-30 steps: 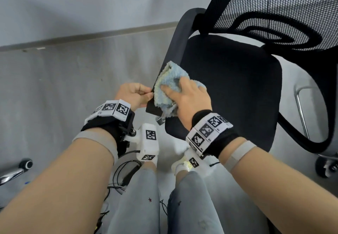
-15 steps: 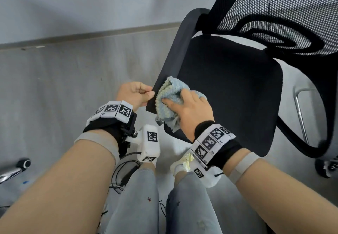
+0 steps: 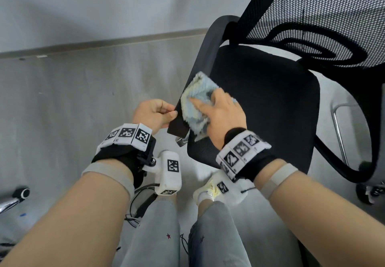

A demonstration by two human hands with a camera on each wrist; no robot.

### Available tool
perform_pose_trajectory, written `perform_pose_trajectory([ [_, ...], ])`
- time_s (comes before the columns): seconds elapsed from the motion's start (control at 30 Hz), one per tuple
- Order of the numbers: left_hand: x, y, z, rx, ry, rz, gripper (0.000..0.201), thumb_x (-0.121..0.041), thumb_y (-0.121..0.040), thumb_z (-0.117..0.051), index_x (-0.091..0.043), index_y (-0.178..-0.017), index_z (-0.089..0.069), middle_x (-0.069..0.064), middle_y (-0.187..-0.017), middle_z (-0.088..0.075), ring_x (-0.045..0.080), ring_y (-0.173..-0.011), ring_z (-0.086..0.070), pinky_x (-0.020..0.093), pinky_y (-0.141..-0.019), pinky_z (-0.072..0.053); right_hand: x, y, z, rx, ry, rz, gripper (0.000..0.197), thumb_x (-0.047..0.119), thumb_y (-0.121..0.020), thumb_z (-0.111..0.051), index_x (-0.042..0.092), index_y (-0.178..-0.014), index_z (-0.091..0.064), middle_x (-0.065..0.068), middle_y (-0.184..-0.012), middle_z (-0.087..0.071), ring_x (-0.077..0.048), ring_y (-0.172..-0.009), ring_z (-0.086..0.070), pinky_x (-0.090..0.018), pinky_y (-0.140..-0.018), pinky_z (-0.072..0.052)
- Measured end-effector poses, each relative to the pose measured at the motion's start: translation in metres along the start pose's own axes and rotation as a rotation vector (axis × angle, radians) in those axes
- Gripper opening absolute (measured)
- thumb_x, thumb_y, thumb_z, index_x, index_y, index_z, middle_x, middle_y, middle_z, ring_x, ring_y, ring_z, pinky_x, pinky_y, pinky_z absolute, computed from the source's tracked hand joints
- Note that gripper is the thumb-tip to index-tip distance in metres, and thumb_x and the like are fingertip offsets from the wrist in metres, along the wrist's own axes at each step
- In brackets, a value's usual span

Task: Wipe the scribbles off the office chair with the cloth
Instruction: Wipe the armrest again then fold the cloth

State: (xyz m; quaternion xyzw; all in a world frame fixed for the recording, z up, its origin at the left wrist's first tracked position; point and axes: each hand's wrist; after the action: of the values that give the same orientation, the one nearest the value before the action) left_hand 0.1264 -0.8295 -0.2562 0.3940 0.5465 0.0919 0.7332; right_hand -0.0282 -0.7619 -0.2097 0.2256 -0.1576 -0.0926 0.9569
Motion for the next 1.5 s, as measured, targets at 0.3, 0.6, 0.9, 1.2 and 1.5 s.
perform_pose_trajectory([
  [0.3, -0.001, 0.0, 0.001, 0.026, 0.028, 0.017, 0.016, 0.002, -0.083, -0.061, -0.011, -0.074, -0.06, 0.007, -0.075, -0.06, 0.012, -0.067, -0.058, 0.011, -0.057, -0.054, -0.022, -0.118, 0.05, -0.2, -0.164, -0.326, 0.061, 0.002, -0.085, -0.042, 0.036, -0.136, -0.035, -0.015, -0.134, -0.032, -0.034, -0.122, -0.037, -0.047, -0.098, -0.04],
  [0.6, -0.003, 0.002, 0.001, 0.02, -0.04, 0.018, 0.009, 0.003, -0.082, -0.061, -0.005, -0.084, -0.061, 0.006, -0.074, -0.06, 0.007, -0.061, -0.061, 0.012, -0.056, -0.054, 0.001, -0.043, 0.011, -0.129, -0.231, -0.181, 0.07, 0.0, -0.082, -0.044, 0.036, -0.139, -0.028, -0.015, -0.138, -0.033, -0.033, -0.122, -0.036, -0.043, -0.101, -0.037],
  [0.9, -0.007, 0.019, -0.015, -0.092, -0.179, 0.092, 0.02, 0.022, -0.077, -0.053, 0.003, -0.079, -0.059, 0.001, -0.057, -0.057, 0.001, -0.043, -0.056, 0.005, -0.037, -0.041, 0.018, 0.022, -0.025, 0.07, -0.338, -0.066, 0.052, 0.024, -0.089, -0.051, 0.038, -0.136, -0.035, -0.012, -0.123, -0.041, -0.031, -0.118, -0.037, -0.044, -0.101, -0.035],
  [1.2, -0.045, 0.041, -0.077, -0.297, -0.375, -0.072, 0.037, 0.0, -0.08, -0.063, -0.002, -0.117, -0.055, -0.003, -0.07, -0.05, 0.038, -0.092, -0.062, 0.037, -0.089, -0.052, -0.055, 0.085, -0.009, 0.03, -1.069, -0.402, 0.027, 0.016, -0.091, -0.048, 0.012, -0.116, -0.059, -0.018, -0.117, -0.06, -0.032, -0.11, -0.055, -0.034, -0.098, -0.043],
  [1.5, -0.113, 0.149, -0.288, 0.452, -0.348, -0.021, 0.051, -0.023, -0.092, -0.051, -0.009, -0.138, -0.036, 0.003, -0.122, -0.052, 0.012, -0.109, -0.047, 0.029, -0.091, -0.036, -0.176, 0.235, 0.031, -0.409, -2.029, -0.496, 0.017, 0.009, -0.087, -0.054, 0.004, -0.102, -0.06, -0.023, -0.106, -0.06, -0.037, -0.098, -0.058, -0.053, -0.095, -0.045],
])
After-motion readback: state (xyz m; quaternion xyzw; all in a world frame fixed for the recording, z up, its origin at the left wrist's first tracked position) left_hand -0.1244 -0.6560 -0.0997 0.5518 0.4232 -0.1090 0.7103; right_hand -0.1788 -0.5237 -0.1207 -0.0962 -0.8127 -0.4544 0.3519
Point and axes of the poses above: each hand's wrist, its own y-axis away from the middle knuckle, its own z-axis out of the back of the hand, x = y × z
